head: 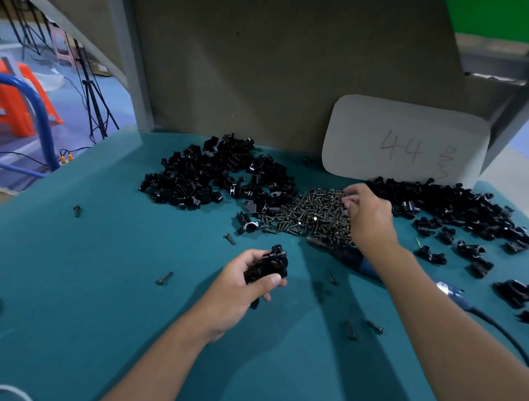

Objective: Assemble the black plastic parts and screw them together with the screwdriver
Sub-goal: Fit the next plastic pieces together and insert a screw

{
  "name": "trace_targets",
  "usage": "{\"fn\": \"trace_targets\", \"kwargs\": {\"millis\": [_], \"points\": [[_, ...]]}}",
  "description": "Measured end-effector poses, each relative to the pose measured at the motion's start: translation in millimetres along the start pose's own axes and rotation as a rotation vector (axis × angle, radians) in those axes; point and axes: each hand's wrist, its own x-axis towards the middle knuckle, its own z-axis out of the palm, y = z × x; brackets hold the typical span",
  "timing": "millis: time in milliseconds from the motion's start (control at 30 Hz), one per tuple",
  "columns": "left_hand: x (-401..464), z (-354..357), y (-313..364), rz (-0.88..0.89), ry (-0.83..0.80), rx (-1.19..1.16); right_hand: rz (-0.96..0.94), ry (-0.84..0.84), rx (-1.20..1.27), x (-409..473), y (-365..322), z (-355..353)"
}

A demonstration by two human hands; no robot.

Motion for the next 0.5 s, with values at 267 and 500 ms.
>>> {"fn": "trace_targets", "kwargs": {"millis": [267,500], "points": [[3.1,-4.2,-1.5,-0.019,0.005,-0.14,-0.015,-0.134,0.404,-90.0,-38.9,-13.2],[4.9,-1.8,-6.7,0.015,0.016,-0.082,0.213,-0.203,0.682,-144.1,-35.0,14.4]]}}
